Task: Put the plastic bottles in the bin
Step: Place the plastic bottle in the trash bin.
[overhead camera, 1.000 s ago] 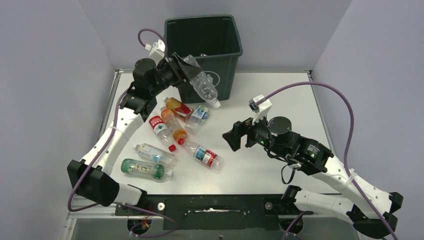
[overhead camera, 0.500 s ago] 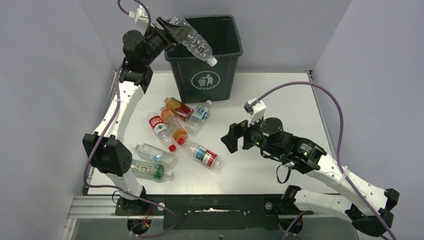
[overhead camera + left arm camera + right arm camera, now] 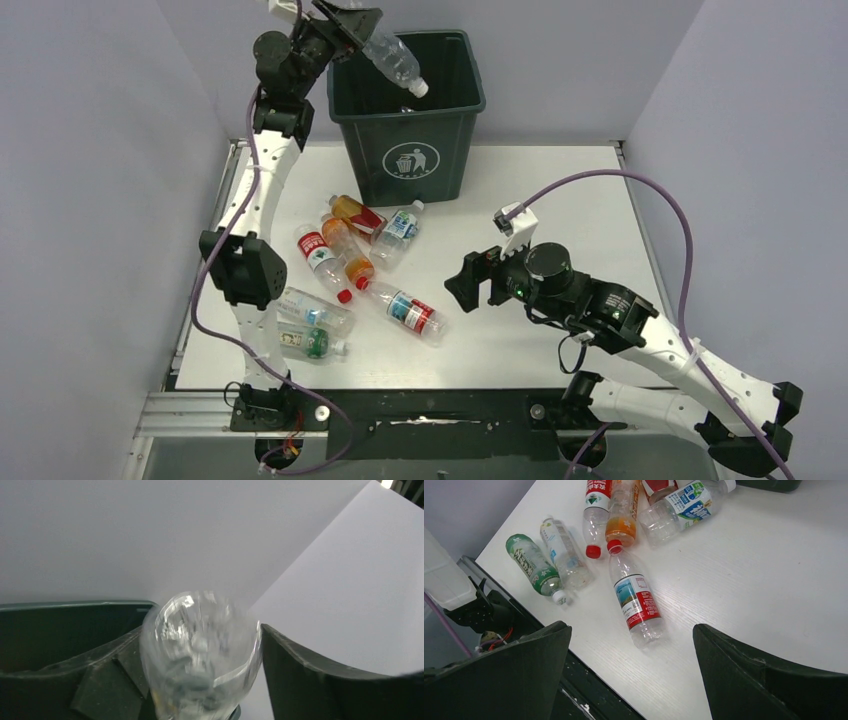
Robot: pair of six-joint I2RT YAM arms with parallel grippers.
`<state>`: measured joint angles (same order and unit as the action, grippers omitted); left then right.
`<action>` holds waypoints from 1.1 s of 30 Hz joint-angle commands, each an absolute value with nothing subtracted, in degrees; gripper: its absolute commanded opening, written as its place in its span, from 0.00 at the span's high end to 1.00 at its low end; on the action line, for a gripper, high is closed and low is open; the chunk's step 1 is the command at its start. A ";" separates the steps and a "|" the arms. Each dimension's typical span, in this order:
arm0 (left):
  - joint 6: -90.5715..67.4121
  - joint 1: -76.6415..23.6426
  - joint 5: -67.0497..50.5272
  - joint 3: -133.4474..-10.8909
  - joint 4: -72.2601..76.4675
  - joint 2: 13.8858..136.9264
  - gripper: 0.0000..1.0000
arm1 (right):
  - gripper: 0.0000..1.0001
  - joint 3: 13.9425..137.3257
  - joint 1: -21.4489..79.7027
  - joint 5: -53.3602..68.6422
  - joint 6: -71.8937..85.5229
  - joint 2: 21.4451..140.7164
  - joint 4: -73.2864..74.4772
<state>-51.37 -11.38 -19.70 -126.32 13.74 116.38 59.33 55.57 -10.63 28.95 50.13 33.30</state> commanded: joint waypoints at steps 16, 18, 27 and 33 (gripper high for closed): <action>-45.90 -8.79 -28.11 -129.45 -4.91 108.87 0.16 | 0.02 56.28 56.06 -10.26 28.88 55.24 29.39; -45.86 -8.79 -29.59 -127.91 -6.91 106.11 0.16 | 0.02 55.17 56.04 -9.54 28.83 56.65 28.21; -46.04 -8.81 -33.93 -99.88 -6.90 87.25 0.16 | 0.02 51.29 56.30 -5.19 28.16 62.80 22.47; -42.34 -9.31 -34.30 -81.29 -11.17 74.89 0.16 | 0.02 50.10 56.76 -1.92 26.57 68.63 18.84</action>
